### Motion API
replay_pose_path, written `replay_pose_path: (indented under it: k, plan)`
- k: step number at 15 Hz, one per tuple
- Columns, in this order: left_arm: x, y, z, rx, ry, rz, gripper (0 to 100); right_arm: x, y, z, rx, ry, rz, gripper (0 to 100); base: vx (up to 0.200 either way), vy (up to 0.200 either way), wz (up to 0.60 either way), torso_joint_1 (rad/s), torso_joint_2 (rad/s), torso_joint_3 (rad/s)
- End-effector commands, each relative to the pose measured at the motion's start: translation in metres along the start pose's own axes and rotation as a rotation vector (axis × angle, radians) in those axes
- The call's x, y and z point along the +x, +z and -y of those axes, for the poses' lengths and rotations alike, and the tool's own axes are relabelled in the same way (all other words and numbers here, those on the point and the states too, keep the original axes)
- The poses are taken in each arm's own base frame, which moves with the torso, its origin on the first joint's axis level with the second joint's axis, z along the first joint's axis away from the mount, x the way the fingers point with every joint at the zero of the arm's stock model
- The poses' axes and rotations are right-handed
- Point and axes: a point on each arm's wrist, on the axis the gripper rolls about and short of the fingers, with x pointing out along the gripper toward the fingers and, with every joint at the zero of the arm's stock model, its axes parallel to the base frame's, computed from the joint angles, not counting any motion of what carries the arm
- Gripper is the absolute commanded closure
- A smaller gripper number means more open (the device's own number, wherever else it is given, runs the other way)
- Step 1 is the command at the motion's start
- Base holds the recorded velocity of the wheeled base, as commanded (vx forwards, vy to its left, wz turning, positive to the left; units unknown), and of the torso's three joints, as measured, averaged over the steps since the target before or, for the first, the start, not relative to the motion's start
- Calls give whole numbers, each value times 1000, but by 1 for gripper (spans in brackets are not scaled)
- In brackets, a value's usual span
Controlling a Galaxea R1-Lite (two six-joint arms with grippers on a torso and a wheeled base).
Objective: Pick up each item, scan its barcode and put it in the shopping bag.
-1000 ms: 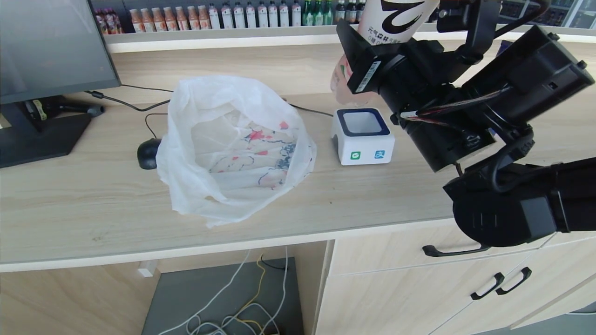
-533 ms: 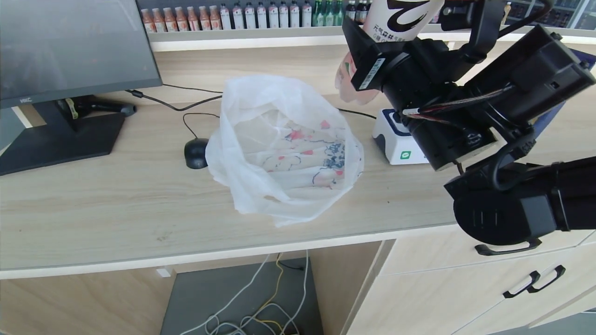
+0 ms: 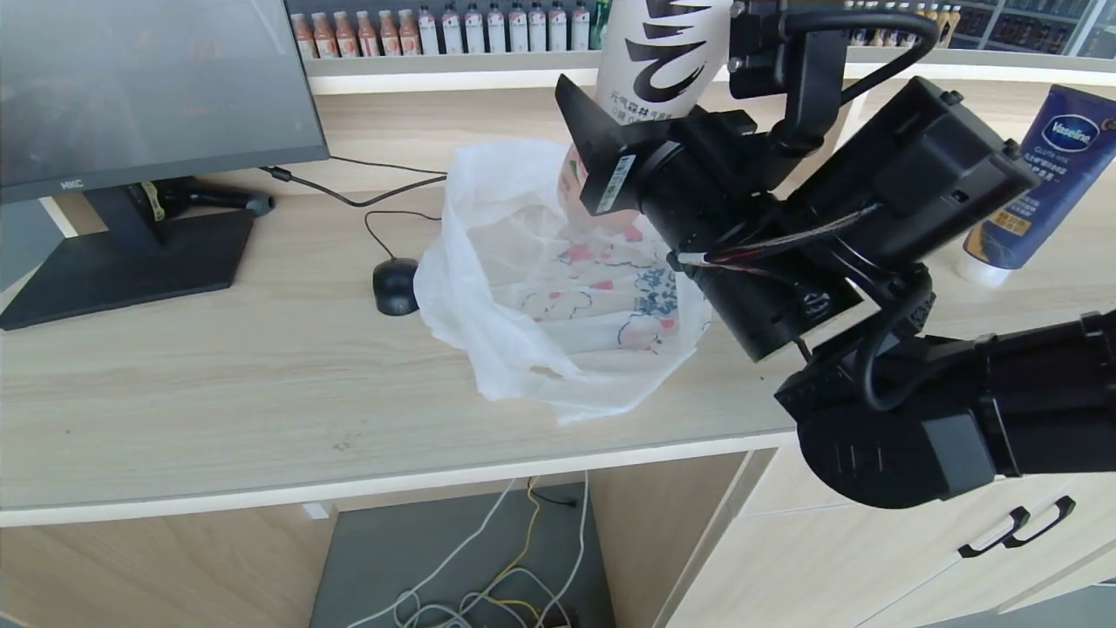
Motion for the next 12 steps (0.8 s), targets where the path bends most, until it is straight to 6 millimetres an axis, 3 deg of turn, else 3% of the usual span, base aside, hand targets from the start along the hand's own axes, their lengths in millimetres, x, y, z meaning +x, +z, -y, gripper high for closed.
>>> replay_pose_path:
  k: [1,5,12]
  plan:
    - [0,0,0,0,0,1,0,-3,-11,-9,1,21,-38,100,0,0,0,0,0,0]
    - [0,0,0,0,2,1,0,-2,-29,0,-40,24,-177,100,0,0,0,0,0,0]
    - [0,0,0,0,2,1,0,58,-37,-5,-57,27,-268,100,0,0,0,0,0,0]
